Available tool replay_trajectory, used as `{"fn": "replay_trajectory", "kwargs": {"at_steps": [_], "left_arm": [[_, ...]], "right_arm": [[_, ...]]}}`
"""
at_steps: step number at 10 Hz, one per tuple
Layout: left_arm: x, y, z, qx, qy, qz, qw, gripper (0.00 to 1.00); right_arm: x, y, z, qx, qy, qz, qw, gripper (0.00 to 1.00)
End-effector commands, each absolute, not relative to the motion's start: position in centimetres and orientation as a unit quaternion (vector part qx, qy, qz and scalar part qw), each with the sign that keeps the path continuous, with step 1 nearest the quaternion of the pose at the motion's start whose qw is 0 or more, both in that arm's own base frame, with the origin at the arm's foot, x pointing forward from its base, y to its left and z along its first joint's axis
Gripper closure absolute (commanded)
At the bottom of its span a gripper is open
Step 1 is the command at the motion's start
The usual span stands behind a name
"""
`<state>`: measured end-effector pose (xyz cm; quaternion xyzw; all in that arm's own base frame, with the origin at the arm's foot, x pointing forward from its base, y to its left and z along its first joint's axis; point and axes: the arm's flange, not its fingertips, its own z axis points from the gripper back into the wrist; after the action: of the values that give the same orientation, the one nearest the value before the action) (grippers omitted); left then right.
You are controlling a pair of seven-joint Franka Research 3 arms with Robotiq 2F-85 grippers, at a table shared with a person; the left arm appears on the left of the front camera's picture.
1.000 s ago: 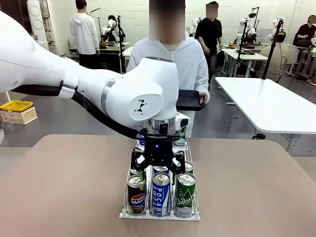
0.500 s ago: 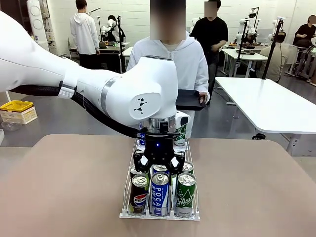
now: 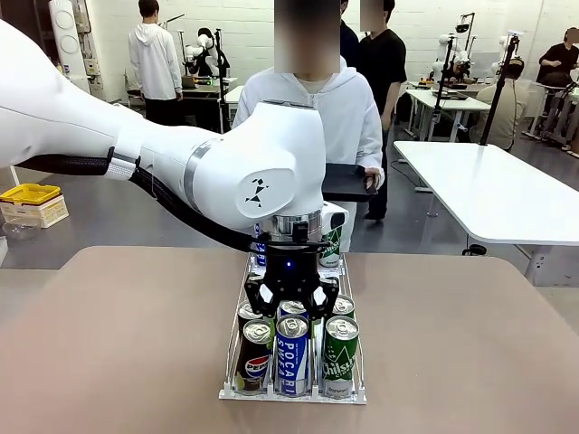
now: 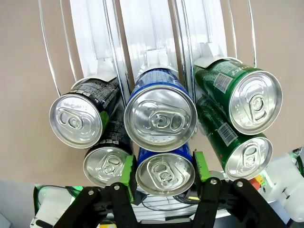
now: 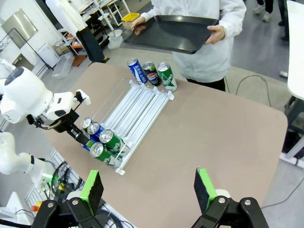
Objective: Retrieve and hand over the desired beverage to the person.
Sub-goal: Pick up a can of the same type that the person held from the Automatic Can Dispenser.
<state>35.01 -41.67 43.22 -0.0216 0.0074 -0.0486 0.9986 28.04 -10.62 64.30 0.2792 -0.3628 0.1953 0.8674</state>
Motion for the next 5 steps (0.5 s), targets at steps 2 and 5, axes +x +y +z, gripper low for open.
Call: {"fn": "replay_trajectory", "kwargs": {"at_steps": [2,5], "left_arm": [[34.2,-41.4,44.4,-0.02,-0.002,-0.051,0.998,1.0],[33.4,-40.9,53.6,-0.005,-0.015,-0.056,0.998,1.0]], "right_arm": [[28.1,-10.7,64.2,0.284,-0.364,0.201,0.864,0.0],[28.1,-10.7,64.2,0.284,-0.364,0.201,0.864,0.0]]}}
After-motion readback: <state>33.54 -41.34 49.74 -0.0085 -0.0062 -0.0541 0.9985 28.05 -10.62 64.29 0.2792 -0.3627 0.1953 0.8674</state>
